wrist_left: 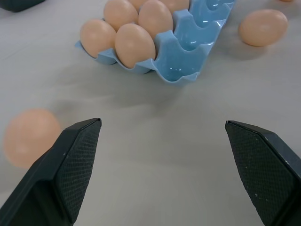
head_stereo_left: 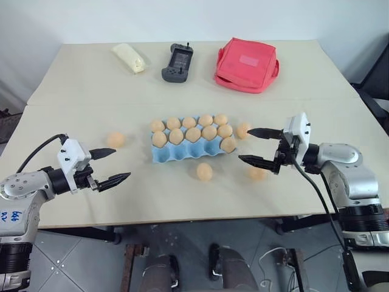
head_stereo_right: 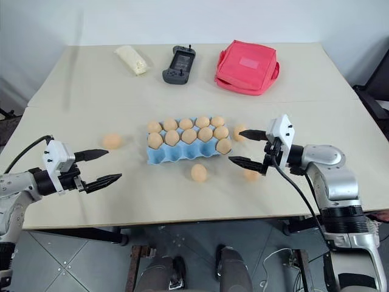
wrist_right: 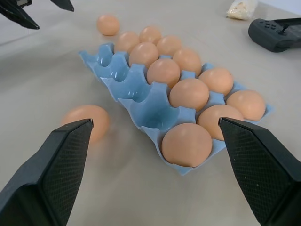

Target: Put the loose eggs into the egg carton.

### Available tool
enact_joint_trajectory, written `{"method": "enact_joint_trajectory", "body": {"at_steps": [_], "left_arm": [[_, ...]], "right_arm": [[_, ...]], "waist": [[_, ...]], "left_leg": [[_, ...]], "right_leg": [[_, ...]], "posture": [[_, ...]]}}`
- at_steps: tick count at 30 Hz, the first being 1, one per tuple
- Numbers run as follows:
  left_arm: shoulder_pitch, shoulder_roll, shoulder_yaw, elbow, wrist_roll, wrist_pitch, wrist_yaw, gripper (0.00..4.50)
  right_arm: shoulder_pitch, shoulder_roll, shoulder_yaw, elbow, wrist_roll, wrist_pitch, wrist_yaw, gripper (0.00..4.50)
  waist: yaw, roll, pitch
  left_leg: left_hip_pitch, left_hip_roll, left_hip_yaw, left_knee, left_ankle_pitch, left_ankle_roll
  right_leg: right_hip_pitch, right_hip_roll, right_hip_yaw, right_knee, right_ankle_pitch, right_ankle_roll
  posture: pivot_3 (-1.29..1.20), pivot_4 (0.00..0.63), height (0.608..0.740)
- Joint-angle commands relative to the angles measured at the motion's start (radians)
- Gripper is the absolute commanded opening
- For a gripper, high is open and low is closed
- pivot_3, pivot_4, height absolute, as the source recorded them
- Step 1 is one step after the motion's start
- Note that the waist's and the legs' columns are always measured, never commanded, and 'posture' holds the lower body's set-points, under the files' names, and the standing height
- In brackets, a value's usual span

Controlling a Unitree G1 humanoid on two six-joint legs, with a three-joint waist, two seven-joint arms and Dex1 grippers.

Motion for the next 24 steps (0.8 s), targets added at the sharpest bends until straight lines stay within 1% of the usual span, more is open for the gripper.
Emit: {"method": "enact_joint_trajectory", "body": {"at_steps": [1,3,7,11,14,16,17,18,20,24], "left_arm": [[-0.003,0.000,-0.005,-0.027,0.012,-0.017,-0.003,4.49],[-0.004,-0.005,-0.009,-0.034,0.008,-0.011,0.002,4.49],[-0.008,-0.028,-0.027,-0.098,-0.032,-0.030,-0.042,4.49],[-0.040,-0.048,-0.106,-0.145,-0.008,-0.039,-0.077,4.49],[-0.062,-0.063,-0.147,-0.146,0.001,-0.050,-0.092,4.49],[-0.076,-0.073,-0.188,-0.127,0.026,-0.079,-0.112,4.49],[-0.090,-0.088,-0.205,-0.110,0.031,-0.081,-0.112,4.49],[-0.108,-0.112,-0.217,-0.100,0.014,-0.054,-0.105,4.49],[-0.135,-0.141,-0.234,-0.081,0.005,-0.037,-0.104,4.49],[-0.167,-0.159,-0.236,-0.063,0.003,-0.030,-0.113,4.49]], "right_arm": [[0.015,-0.005,-0.021,-0.032,0.000,-0.022,-0.006,4.50],[0.026,-0.011,-0.036,-0.032,-0.007,-0.034,-0.020,4.50],[0.101,-0.039,-0.154,-0.062,0.020,-0.008,-0.103,4.50],[0.280,-0.065,-0.269,-0.139,0.032,-0.004,-0.148,4.50],[0.382,-0.064,-0.315,-0.191,0.044,0.004,-0.165,4.50],[0.453,-0.062,-0.327,-0.219,0.048,0.004,-0.163,4.50],[0.483,-0.060,-0.319,-0.220,0.037,-0.013,-0.153,4.50],[0.500,-0.051,-0.307,-0.213,0.022,-0.034,-0.151,4.50],[0.496,-0.030,-0.289,-0.193,0.012,-0.056,-0.163,4.50],[0.431,-0.016,-0.241,-0.140,-0.003,-0.053,-0.174,4.50]], "waist": [[0.000,0.000,0.000],[0.000,0.000,0.000],[0.006,0.000,0.000],[0.016,0.000,0.000],[0.019,0.000,0.000],[0.016,0.000,0.000],[0.006,0.000,0.000],[0.002,0.000,0.000],[0.004,0.000,0.000],[-0.004,0.000,0.000]], "left_leg": [[0.000,0.000,0.000,0.000,0.000,0.000],[0.000,0.000,0.000,0.000,0.000,0.000],[-0.001,0.000,0.000,0.000,0.000,0.000],[-0.001,-0.001,0.000,0.000,0.000,0.000],[0.000,-0.001,0.000,0.001,0.000,0.000],[0.001,-0.001,0.001,0.002,0.000,0.001],[0.001,-0.001,0.001,0.002,0.000,0.001],[0.002,0.000,0.002,0.003,0.000,0.001],[0.003,0.000,0.000,0.002,0.001,0.003],[0.002,0.001,0.001,0.005,0.002,0.004]], "right_leg": [[0.000,0.000,0.000,0.000,0.000,0.000],[0.000,0.000,0.000,0.000,0.000,0.000],[0.000,0.000,-0.001,0.000,0.000,0.000],[0.001,0.000,-0.001,-0.001,0.000,0.000],[0.001,0.000,-0.001,0.000,0.000,0.000],[0.001,0.001,0.000,0.001,0.000,0.000],[0.001,0.001,0.000,0.002,0.000,0.000],[0.002,0.001,0.001,0.003,0.000,0.000],[0.003,0.002,0.000,0.003,0.002,-0.002],[0.003,0.002,0.001,0.004,0.004,-0.003]], "posture": [[0.00,0.150,0.740],[0.00,0.150,0.740],[0.00,0.150,0.740],[0.00,0.150,0.740],[0.00,0.150,0.740],[0.00,0.150,0.740],[0.00,0.150,0.740],[0.00,0.150,0.740],[0.00,0.150,0.740],[0.00,0.150,0.740]]}}
